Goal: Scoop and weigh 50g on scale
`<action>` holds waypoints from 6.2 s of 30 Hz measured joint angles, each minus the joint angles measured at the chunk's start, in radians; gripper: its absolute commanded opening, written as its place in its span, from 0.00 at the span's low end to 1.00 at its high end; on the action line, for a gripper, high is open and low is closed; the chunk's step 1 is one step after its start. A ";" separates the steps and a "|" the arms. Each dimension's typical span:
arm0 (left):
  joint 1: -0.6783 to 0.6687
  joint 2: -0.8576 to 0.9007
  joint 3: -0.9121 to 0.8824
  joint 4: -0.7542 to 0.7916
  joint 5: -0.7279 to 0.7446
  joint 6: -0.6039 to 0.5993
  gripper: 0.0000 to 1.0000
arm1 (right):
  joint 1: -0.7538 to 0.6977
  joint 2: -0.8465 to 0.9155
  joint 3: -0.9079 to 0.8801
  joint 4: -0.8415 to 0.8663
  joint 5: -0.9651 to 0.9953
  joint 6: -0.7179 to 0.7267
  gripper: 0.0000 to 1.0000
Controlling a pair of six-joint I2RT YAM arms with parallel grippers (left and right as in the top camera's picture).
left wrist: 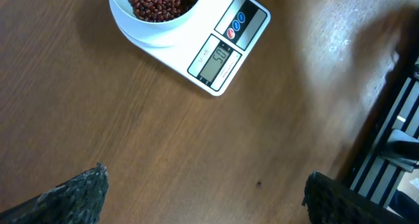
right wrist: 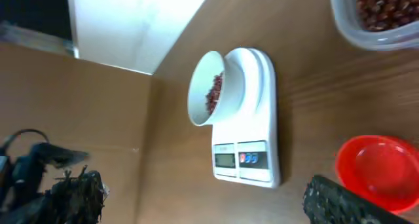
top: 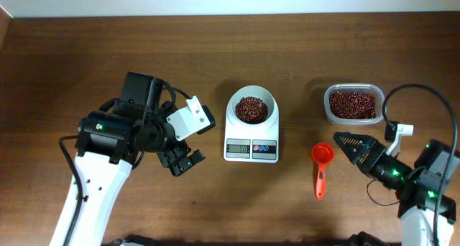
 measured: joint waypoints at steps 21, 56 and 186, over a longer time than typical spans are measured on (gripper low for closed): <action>0.000 0.000 0.000 0.000 0.000 0.000 0.99 | 0.569 -0.359 0.003 0.106 0.660 -0.094 0.99; 0.000 0.000 0.000 0.001 0.000 0.000 0.99 | 0.495 -0.921 -0.440 0.502 0.969 -0.369 0.99; 0.243 -1.256 -1.329 1.199 -0.285 -0.761 0.99 | 0.530 -0.925 -0.521 0.439 0.984 -0.357 0.99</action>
